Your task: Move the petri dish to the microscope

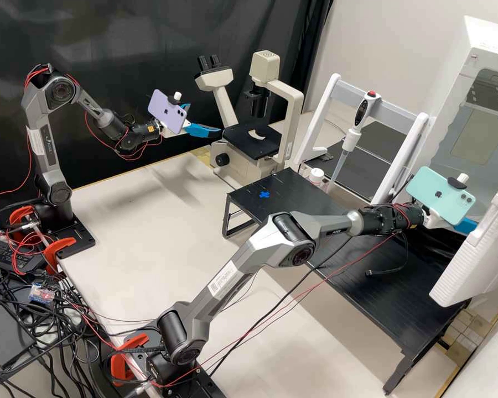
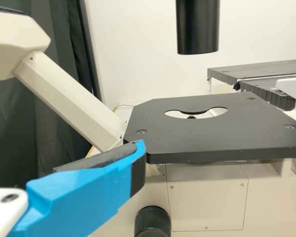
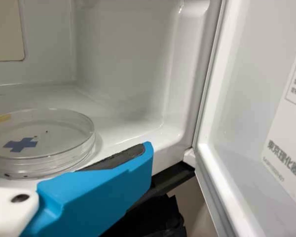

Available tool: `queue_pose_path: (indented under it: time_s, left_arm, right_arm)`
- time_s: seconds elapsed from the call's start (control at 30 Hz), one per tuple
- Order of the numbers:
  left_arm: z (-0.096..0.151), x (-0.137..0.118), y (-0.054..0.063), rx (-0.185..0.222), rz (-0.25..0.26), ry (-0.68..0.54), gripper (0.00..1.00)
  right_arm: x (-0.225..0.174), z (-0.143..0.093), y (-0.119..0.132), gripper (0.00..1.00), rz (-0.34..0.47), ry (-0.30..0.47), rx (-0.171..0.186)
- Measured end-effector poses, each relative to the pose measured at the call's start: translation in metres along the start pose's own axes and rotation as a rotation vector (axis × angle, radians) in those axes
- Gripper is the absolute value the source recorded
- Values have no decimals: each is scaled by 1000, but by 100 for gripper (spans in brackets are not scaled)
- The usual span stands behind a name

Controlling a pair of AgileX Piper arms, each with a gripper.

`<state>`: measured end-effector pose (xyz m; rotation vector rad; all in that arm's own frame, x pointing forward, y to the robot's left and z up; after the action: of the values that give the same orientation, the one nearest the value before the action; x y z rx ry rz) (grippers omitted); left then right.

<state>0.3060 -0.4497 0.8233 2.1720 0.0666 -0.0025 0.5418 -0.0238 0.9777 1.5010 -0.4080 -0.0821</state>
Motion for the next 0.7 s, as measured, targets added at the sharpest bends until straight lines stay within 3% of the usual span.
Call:
queue_pose_path:
  time_s: [0.23,0.27,0.4,0.43,0.7]
  left_arm:
    - [0,0,0,0,0,0,100]
    - [0,0,0,0,0,0,100]
    - [0,0,0,0,0,0,100]
    - [0,0,0,0,0,0,100]
    - [0,0,0,0,0,0,100]
  right_arm:
    - [10,5,-5,100,-7,-26,4]
    - [10,4,-5,100,-13,-24,-10]
    - [13,3,-4,100,-14,-28,5]
    - [14,2,-4,0,-17,-26,19]
    - [17,2,-9,0,-55,-15,10]
